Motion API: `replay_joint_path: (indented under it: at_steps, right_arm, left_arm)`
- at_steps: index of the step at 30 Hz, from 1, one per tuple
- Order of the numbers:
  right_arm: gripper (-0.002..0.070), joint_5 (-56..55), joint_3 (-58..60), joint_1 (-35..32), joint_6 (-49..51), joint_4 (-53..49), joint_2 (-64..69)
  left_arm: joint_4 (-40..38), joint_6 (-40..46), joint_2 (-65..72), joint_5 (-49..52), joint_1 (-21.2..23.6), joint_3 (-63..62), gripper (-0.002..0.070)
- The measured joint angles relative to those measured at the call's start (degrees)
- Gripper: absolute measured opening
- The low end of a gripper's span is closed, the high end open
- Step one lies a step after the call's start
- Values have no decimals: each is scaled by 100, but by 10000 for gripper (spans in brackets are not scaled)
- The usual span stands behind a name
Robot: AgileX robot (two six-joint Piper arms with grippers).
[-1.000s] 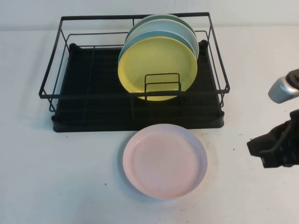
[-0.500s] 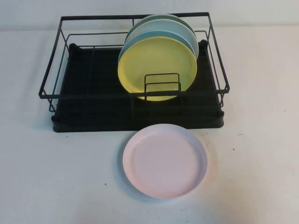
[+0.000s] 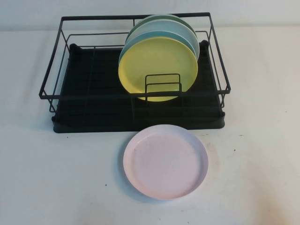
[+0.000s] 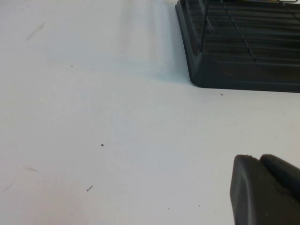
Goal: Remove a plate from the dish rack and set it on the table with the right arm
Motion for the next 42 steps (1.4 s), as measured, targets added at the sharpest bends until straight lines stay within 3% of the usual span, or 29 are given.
replay_joint_path:
  at_steps: [18,26,30,42]
  right_arm:
    - [-18,-115,72,-21,-23,164,-241]
    - [-18,754,72,-21,2544,-2093,-241]
    - [-18,1289,72,-21,2782,-2240,-241]
    - [-18,1295,72,-21,2897,-2266,-241]
  left_arm:
    - [0,0,0,0,0,0,-4]
    - [0,0,0,0,0,0,-4]
    - [0,0,0,0,0,0,-4]
    - [0,0,0,0,0,0,-4]
